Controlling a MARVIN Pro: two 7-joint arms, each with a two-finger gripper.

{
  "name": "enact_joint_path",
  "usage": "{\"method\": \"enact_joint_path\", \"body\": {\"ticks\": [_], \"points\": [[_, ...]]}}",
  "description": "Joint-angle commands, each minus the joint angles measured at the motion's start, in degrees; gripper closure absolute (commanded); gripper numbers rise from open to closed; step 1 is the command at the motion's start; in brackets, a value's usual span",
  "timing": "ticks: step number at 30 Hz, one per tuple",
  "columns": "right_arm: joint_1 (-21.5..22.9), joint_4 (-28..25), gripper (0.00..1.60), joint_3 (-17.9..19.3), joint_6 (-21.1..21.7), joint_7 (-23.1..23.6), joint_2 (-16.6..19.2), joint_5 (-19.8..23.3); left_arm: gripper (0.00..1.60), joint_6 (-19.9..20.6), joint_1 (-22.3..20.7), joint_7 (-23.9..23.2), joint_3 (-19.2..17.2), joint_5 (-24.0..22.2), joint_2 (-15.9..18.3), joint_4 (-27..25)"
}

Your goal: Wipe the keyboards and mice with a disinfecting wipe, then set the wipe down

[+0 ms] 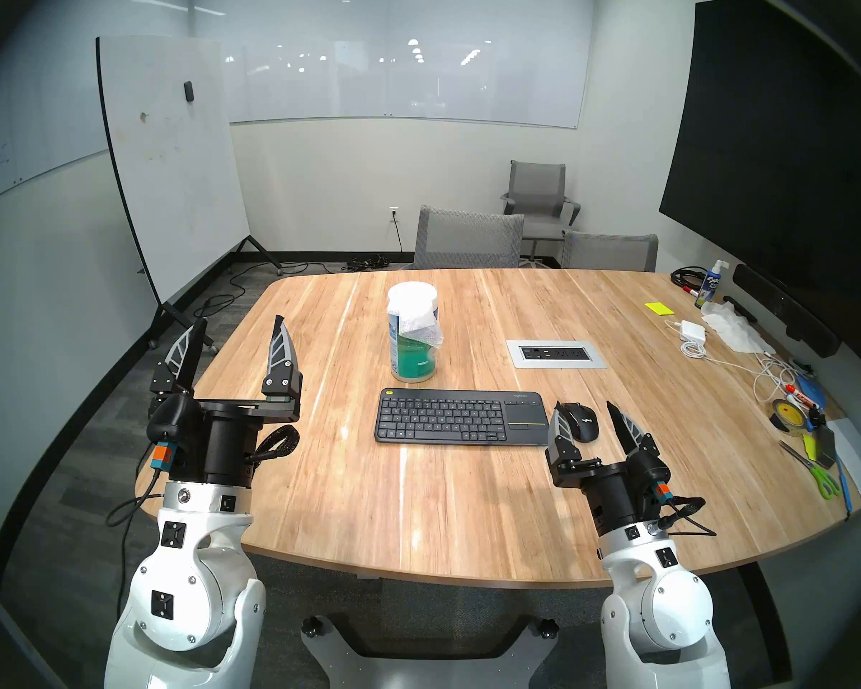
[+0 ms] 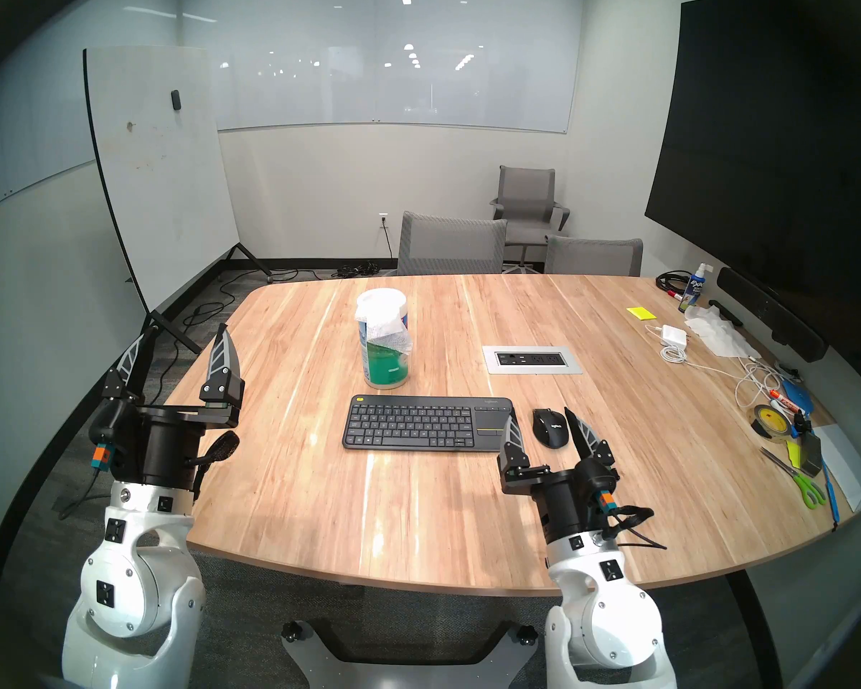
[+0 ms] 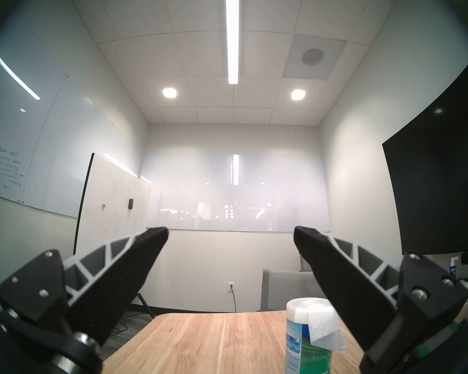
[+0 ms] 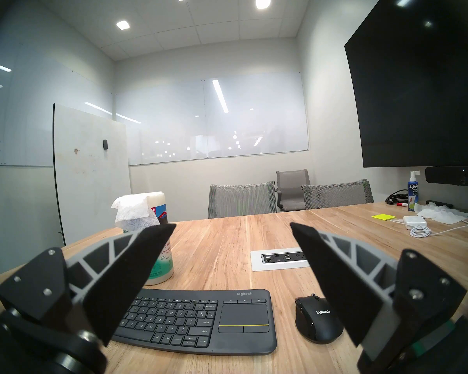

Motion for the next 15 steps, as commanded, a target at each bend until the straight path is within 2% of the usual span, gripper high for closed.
{"method": "enact_joint_path", "body": {"ticks": [1,15], "points": [[0.1,-1.2,0.0,0.0,-0.2,0.0,0.0,0.0,0.0,-0.1,0.0,0.0,0.0,0.0,0.0,-1.1],[0.1,-1.2,0.0,0.0,-0.2,0.0,0.0,0.0,0.0,-0.3,0.1,-0.2,-0.7,-2.0,0.2,-0.8]]}}
